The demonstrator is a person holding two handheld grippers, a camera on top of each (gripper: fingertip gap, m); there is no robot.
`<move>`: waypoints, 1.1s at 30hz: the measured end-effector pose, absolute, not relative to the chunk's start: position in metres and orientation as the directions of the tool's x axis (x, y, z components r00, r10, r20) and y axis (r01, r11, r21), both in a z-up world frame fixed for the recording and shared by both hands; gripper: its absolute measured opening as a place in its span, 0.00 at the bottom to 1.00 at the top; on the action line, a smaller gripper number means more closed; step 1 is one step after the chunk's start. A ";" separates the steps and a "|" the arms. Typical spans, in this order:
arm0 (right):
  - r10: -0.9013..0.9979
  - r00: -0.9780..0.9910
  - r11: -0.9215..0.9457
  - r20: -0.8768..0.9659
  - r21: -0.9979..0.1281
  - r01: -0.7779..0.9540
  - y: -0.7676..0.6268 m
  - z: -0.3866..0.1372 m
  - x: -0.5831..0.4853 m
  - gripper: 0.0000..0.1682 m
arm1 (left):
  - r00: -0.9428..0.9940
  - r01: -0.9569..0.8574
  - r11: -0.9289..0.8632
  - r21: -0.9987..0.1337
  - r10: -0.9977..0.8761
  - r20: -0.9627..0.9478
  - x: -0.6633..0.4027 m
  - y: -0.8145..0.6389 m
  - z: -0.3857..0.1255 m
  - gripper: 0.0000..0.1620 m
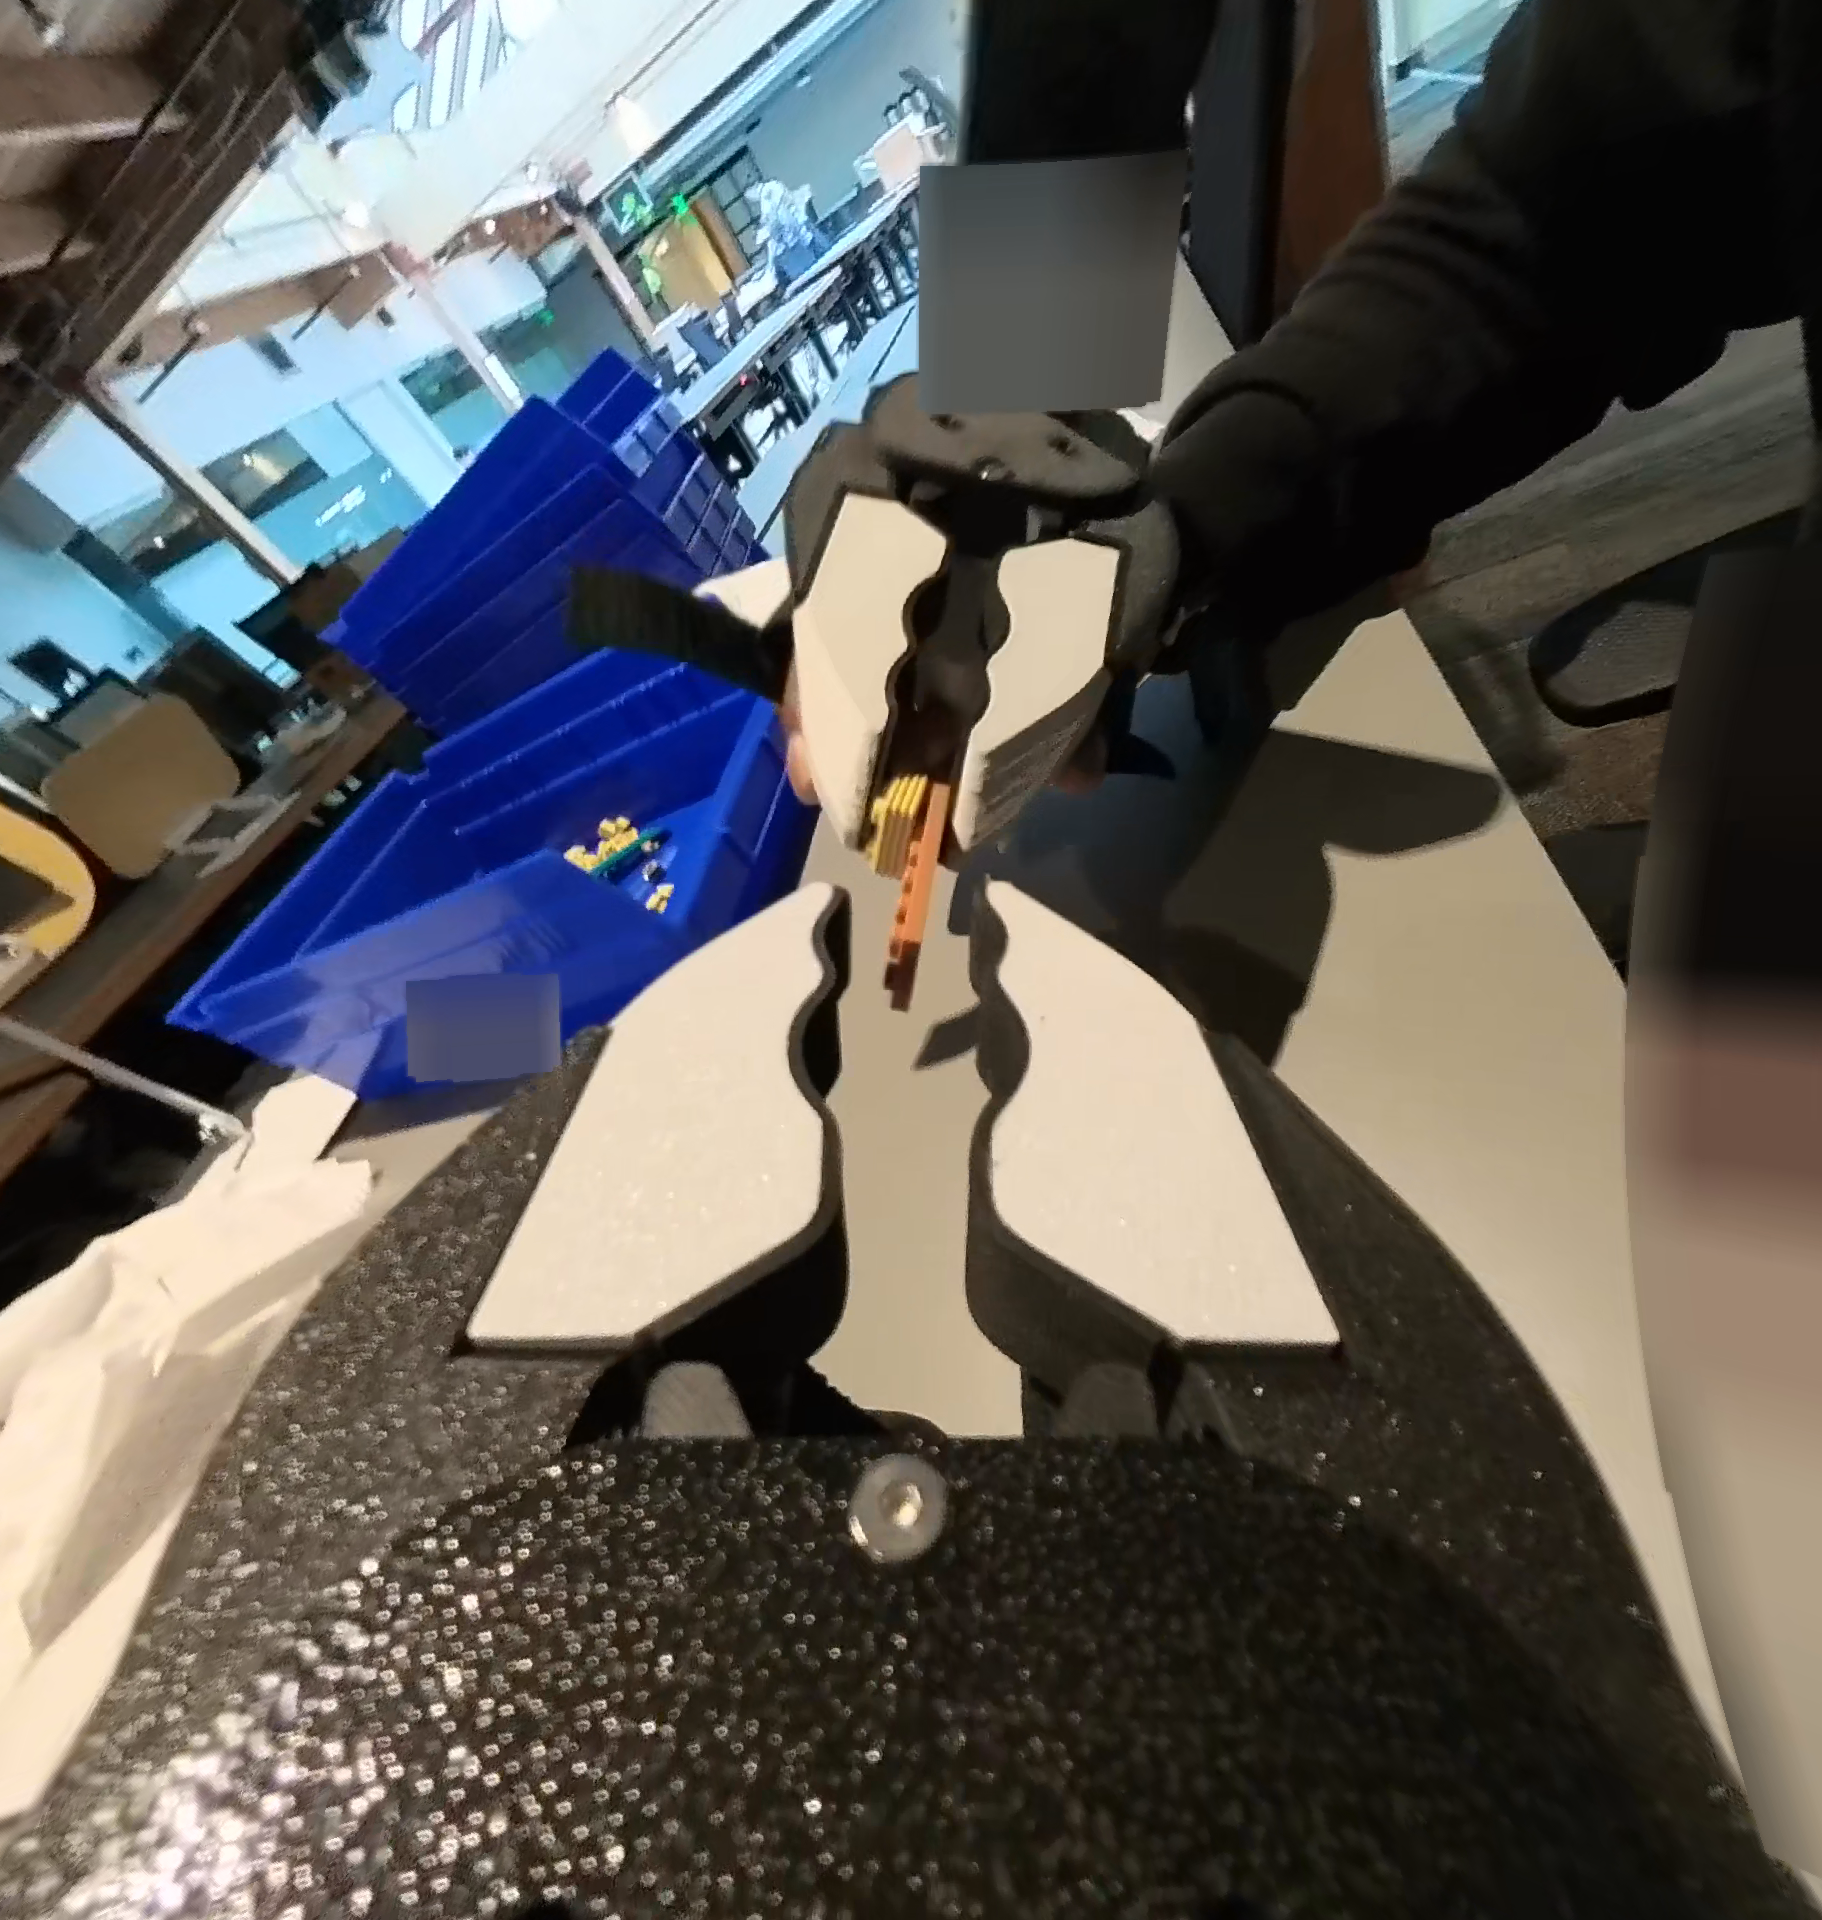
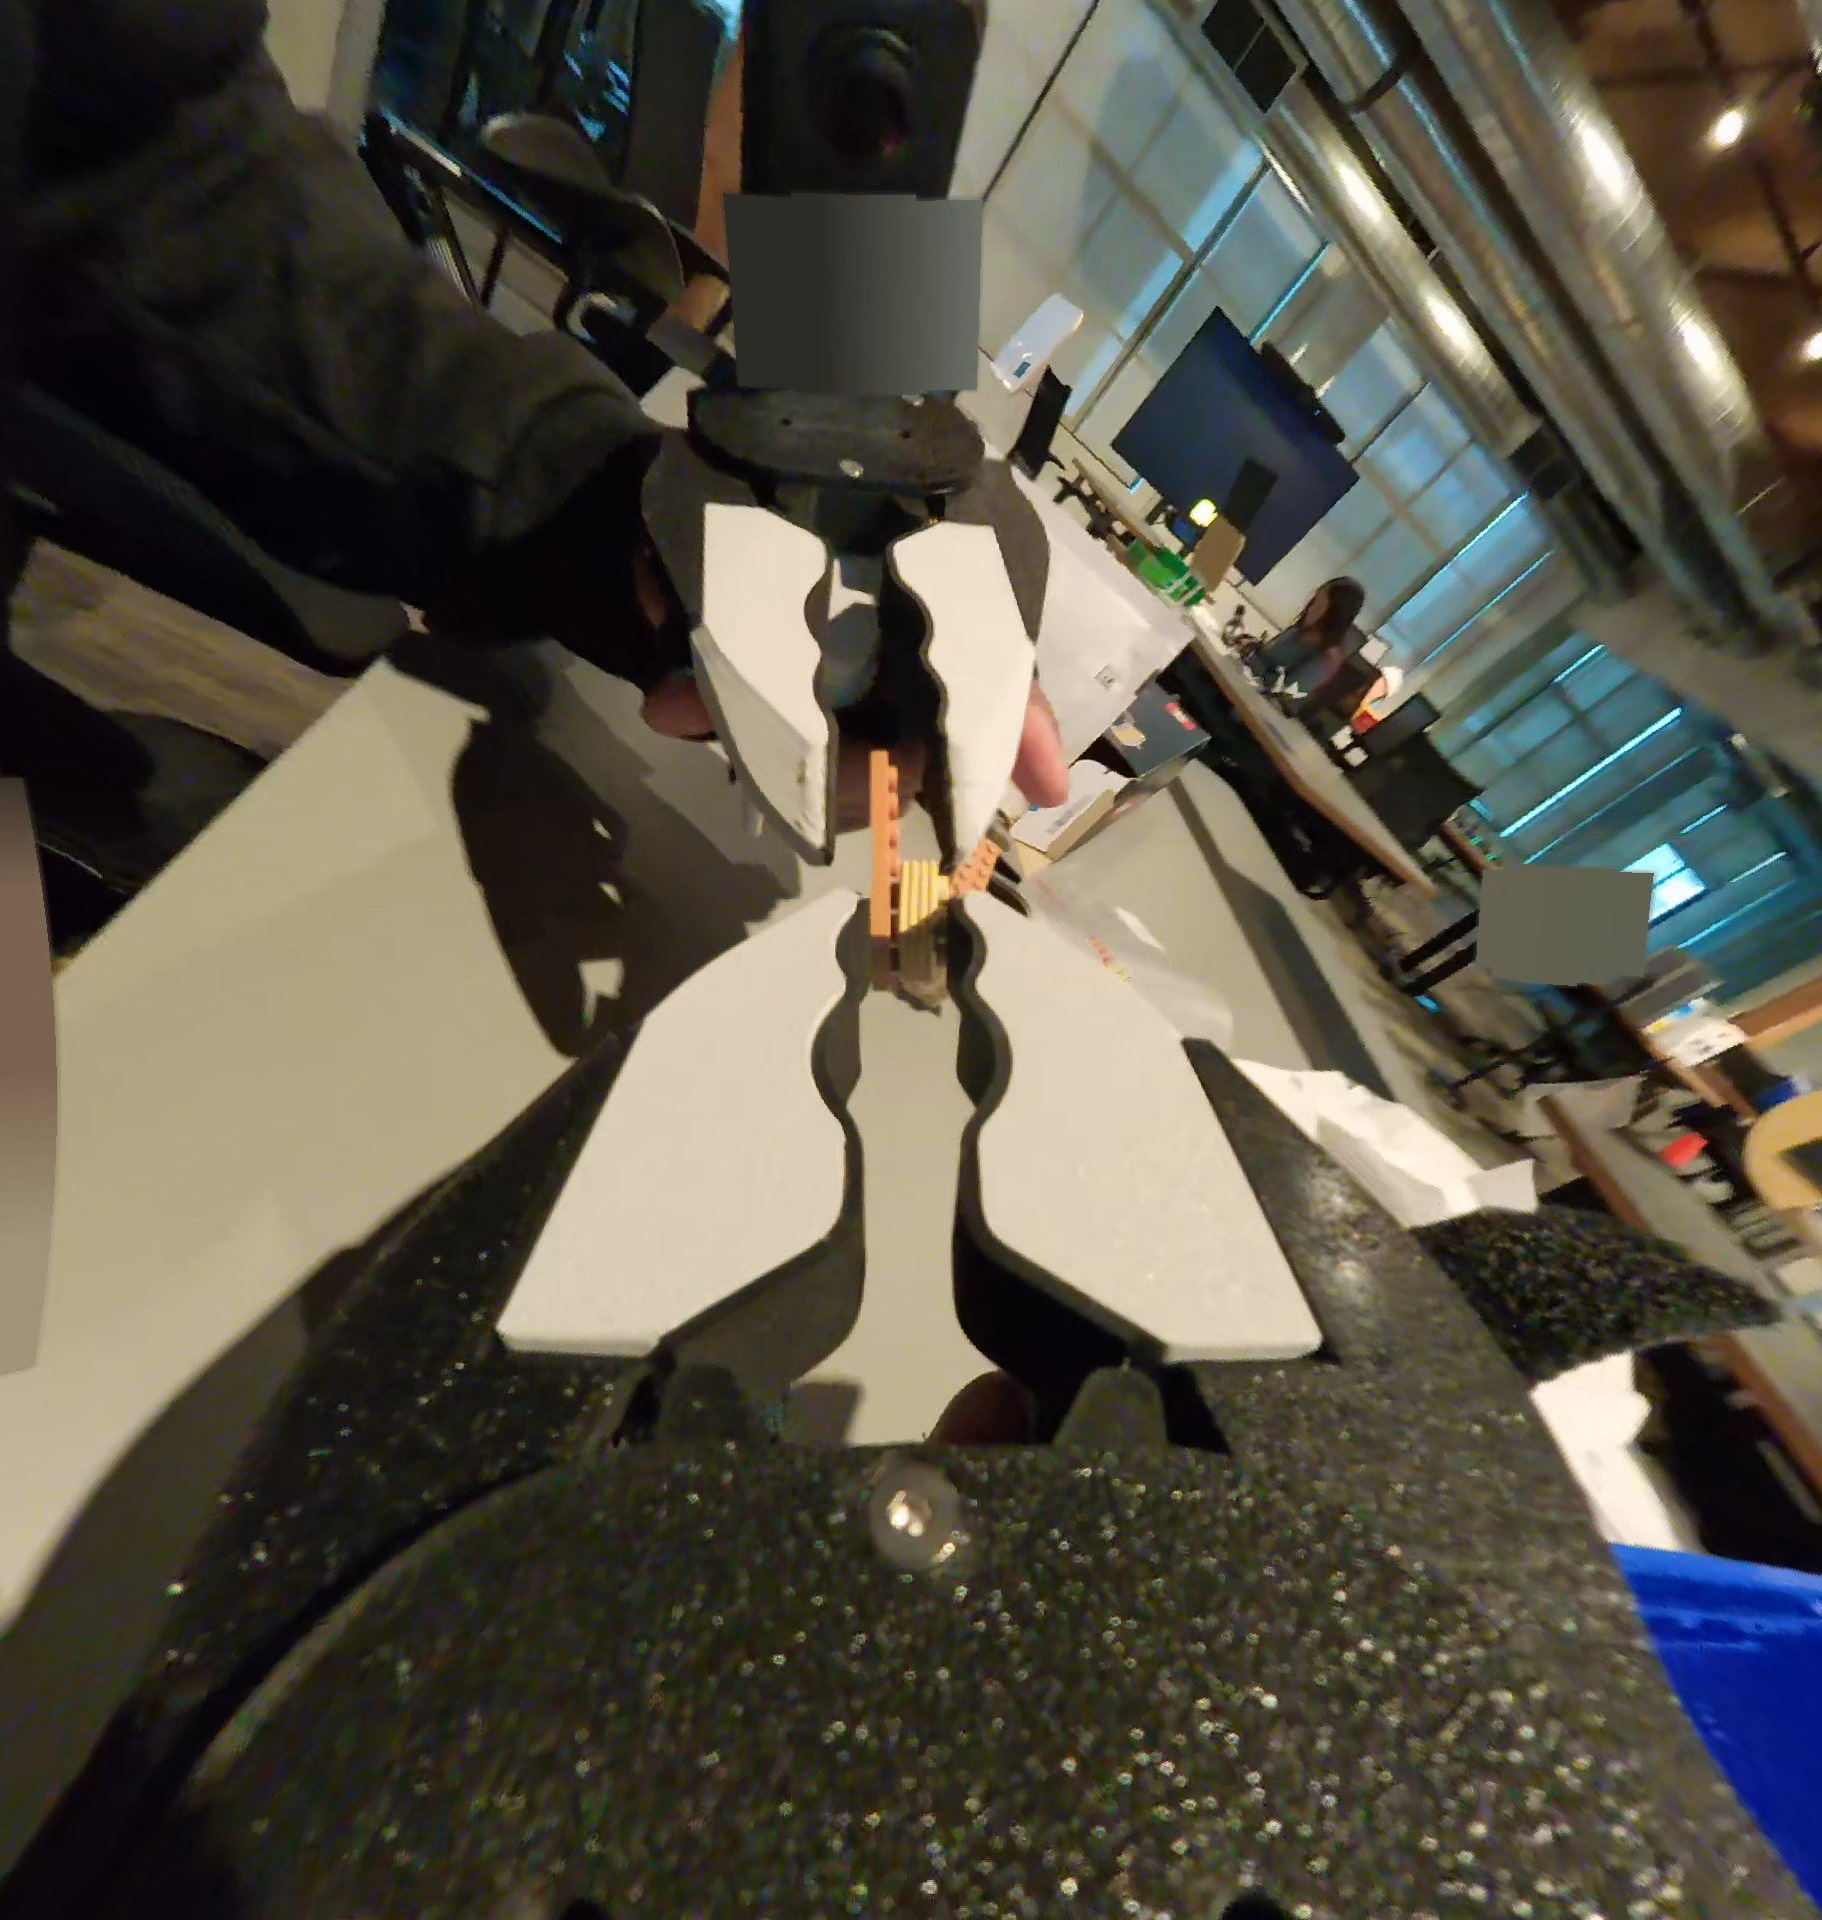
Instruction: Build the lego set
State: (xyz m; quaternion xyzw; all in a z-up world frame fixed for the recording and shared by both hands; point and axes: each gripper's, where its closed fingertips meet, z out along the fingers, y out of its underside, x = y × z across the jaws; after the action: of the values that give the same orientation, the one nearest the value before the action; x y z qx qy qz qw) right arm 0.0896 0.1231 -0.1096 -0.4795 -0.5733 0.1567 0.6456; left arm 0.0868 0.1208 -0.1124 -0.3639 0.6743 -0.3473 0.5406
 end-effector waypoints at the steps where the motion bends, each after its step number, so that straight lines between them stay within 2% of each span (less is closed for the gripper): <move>1: 0.759 0.297 0.481 0.579 -0.807 0.342 0.124 -0.109 0.090 0.08 | -0.152 -0.110 0.505 -0.856 -0.860 -0.488 0.088 0.121 -0.111 0.13; 7: 0.770 0.312 0.457 0.556 -0.823 0.339 0.126 -0.109 0.093 0.08 | -0.166 -0.148 0.577 -0.803 -0.815 -0.555 0.095 0.125 -0.116 0.04; 33: 0.841 0.262 0.370 0.473 -0.857 0.360 0.124 -0.116 0.098 0.08 | -0.228 -0.222 0.598 -0.770 -0.800 -0.555 0.099 0.120 -0.120 0.03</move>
State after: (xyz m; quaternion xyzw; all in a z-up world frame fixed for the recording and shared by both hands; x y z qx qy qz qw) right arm 0.0985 0.1243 -0.1163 -0.5241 -0.5731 0.2014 0.5970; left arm 0.0992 0.1202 -0.1200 -0.3493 0.7314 -0.2814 0.5136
